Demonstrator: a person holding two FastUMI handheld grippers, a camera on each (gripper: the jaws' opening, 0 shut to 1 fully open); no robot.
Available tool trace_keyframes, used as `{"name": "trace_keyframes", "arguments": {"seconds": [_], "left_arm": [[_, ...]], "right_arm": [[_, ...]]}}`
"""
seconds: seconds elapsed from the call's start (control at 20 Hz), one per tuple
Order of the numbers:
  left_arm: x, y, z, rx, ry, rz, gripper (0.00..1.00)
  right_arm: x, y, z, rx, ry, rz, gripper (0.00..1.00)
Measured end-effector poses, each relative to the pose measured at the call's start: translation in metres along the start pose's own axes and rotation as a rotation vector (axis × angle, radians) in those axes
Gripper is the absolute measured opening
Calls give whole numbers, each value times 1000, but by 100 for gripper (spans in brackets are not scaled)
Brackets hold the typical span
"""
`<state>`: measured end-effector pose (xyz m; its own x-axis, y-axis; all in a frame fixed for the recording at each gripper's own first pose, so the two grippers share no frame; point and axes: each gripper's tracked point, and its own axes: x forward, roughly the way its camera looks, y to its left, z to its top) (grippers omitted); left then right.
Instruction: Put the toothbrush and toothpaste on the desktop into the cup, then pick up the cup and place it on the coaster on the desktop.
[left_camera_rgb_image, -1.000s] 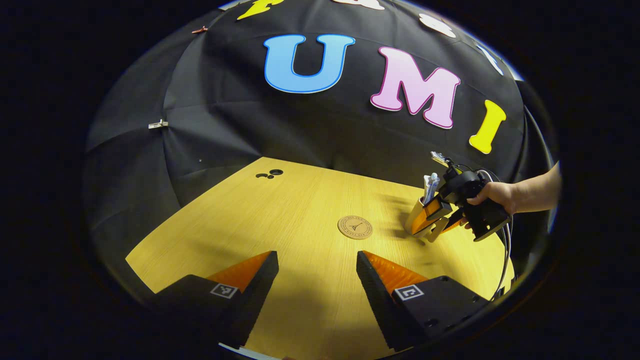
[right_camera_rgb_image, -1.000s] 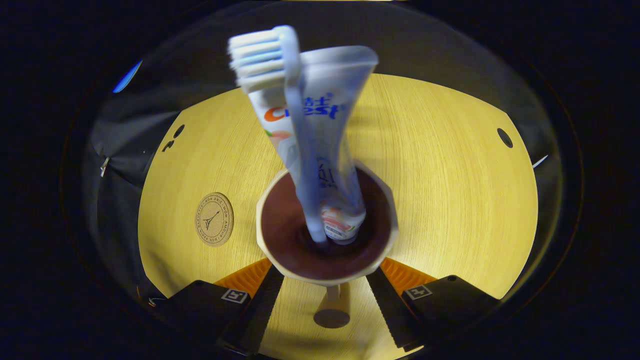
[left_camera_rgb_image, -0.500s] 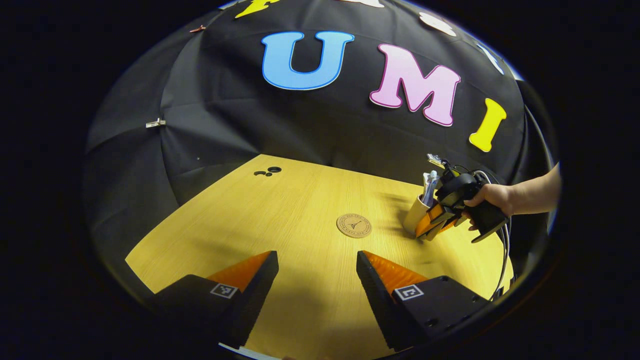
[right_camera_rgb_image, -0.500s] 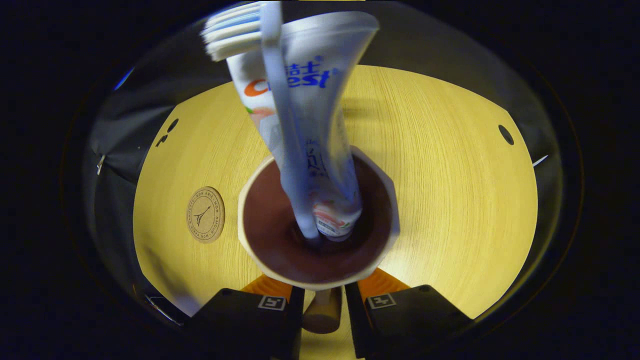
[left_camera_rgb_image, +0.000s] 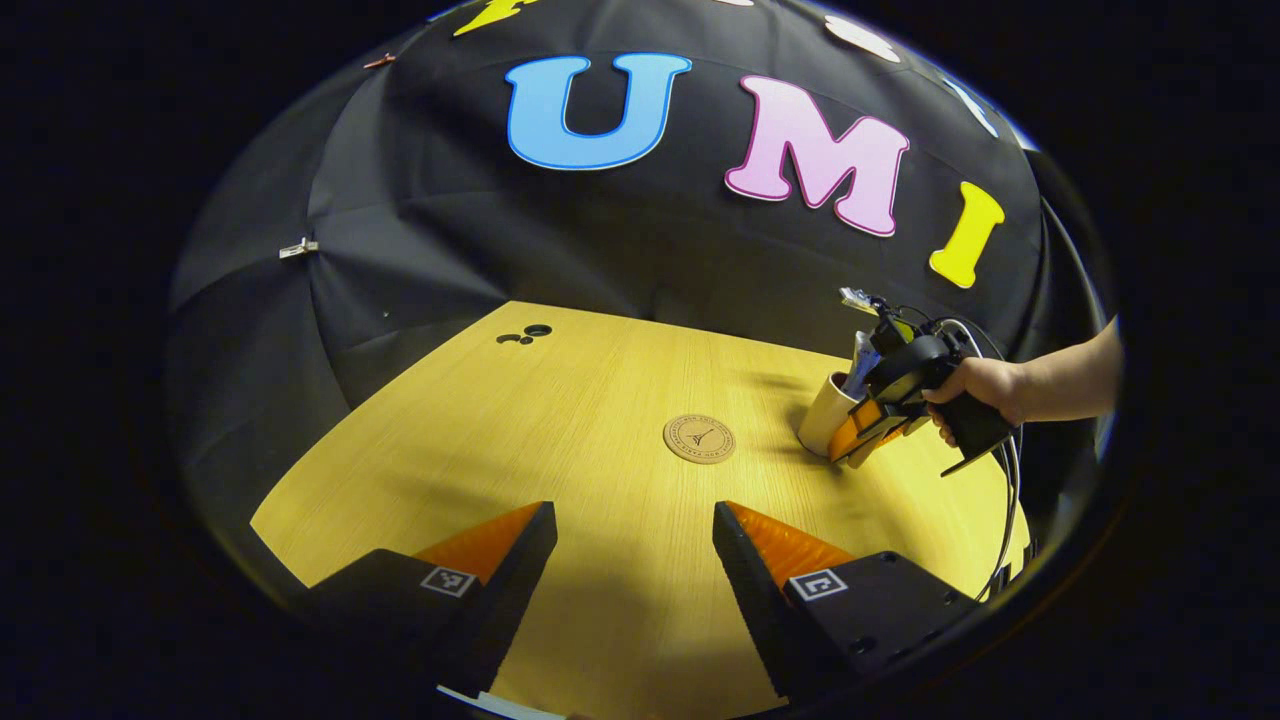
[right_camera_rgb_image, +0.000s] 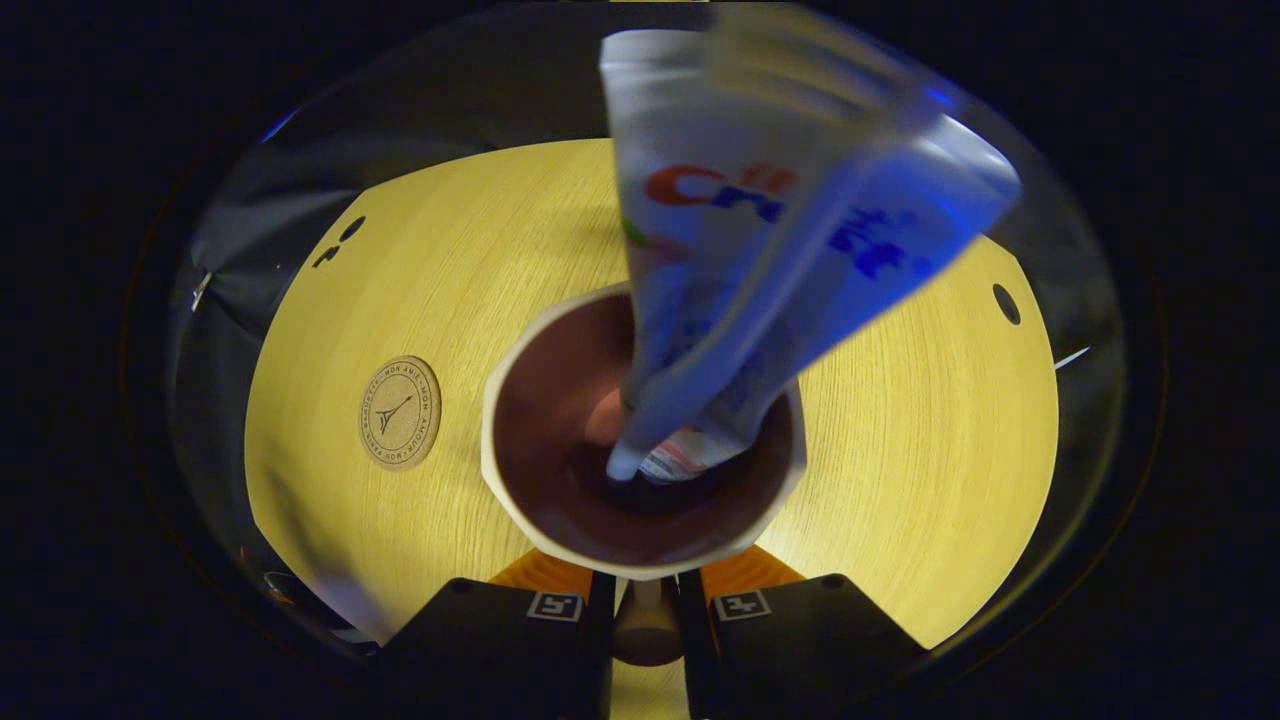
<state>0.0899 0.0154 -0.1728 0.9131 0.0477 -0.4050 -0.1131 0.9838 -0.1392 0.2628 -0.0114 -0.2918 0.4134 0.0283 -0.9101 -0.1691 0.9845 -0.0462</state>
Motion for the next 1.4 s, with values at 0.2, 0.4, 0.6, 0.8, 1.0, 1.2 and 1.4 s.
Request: {"name": "trace_keyframes", "arguments": {"seconds": [0.2,0.4,0.6,0.8,1.0,1.2,1.4], "left_arm": [[0,0,-2,-1,6,1,98],[-3,4,-3,-4,9,6,98],[-6,10,-3,-10,2,12,98],[-9,16,-1,-20,3,20,98],[-19,29,-9,-39,13,36,98],[-28,42,-13,-60,17,60,98],[-39,58,-20,-69,29,89,98]], "right_arm": [[-6,7,8,-14,-40,5,31],[-12,18,15,-17,-54,21,31],[-20,40,26,-46,-68,40,31],[-26,74,37,-96,-79,66,31],[-27,113,38,-149,-70,96,30],[-18,147,32,-206,-45,113,31],[-5,168,24,-252,-21,109,31]]}}
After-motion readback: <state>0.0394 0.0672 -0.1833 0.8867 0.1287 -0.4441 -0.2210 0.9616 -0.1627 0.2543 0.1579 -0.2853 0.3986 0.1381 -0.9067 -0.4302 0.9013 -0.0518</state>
